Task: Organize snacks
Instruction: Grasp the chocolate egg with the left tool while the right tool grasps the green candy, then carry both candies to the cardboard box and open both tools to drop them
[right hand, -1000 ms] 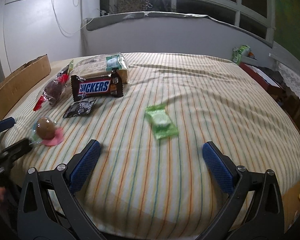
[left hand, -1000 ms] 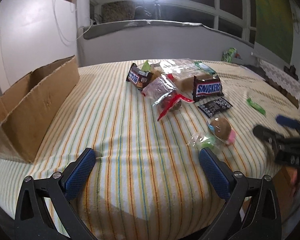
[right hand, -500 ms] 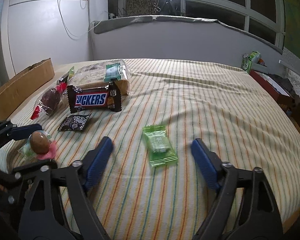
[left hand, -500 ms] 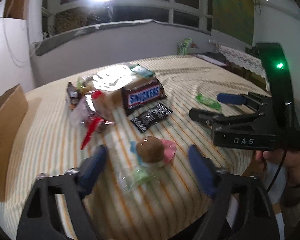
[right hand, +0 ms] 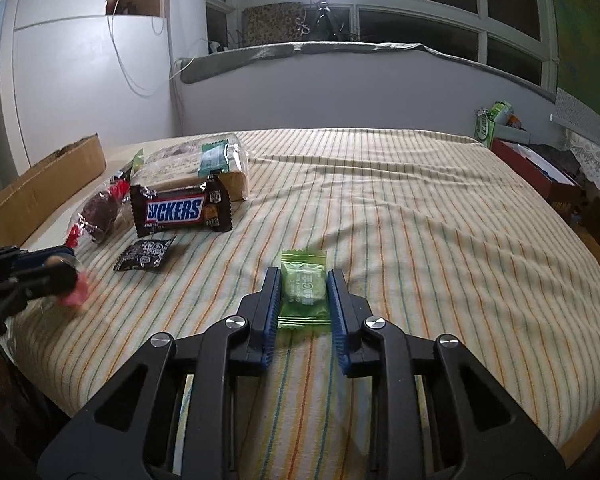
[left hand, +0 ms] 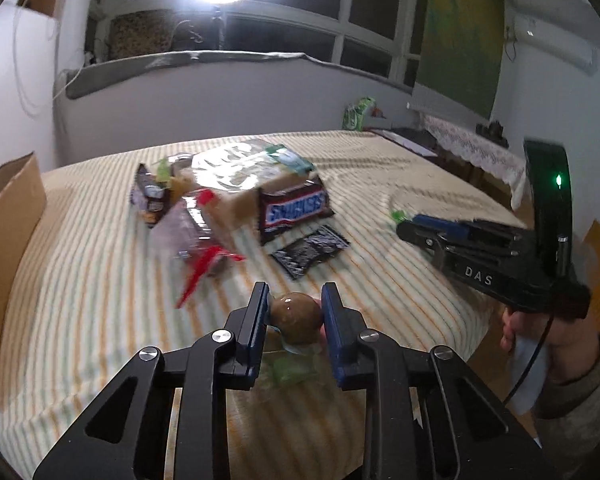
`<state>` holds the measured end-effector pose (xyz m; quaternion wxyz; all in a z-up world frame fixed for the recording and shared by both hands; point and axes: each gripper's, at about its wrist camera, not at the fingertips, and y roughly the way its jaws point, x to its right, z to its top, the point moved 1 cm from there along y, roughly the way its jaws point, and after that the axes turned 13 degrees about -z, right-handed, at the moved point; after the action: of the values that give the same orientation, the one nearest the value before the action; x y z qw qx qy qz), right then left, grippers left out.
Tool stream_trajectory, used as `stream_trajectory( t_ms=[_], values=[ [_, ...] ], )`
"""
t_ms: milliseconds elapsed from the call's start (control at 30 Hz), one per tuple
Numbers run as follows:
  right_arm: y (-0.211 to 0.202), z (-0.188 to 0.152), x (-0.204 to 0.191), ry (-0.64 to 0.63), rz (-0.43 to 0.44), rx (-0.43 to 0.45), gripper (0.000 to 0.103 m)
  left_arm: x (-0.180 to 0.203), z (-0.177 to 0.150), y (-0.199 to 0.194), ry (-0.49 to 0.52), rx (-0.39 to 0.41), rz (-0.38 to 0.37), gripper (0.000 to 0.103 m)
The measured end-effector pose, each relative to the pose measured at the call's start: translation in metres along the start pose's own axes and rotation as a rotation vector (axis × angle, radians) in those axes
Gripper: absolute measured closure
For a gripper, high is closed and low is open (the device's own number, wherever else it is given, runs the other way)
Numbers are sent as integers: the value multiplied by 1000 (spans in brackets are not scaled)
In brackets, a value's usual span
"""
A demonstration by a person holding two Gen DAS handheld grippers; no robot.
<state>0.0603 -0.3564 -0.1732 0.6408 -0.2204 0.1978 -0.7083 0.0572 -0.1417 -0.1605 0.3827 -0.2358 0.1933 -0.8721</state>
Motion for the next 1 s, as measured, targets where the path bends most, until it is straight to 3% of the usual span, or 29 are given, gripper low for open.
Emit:
stream_trajectory(
  t_ms=[433, 600, 1000],
  values=[
    [-4, 4, 4, 60, -9, 22, 79, -26, 27, -26, -88, 74, -32, 79],
    [-8, 6, 5, 63, -18, 30, 79, -28, 33, -33, -64, 93, 18, 79],
    [-32, 19, -5, 41, -53, 54, 79, -38, 36, -55, -87, 120, 49, 79]
  ],
)
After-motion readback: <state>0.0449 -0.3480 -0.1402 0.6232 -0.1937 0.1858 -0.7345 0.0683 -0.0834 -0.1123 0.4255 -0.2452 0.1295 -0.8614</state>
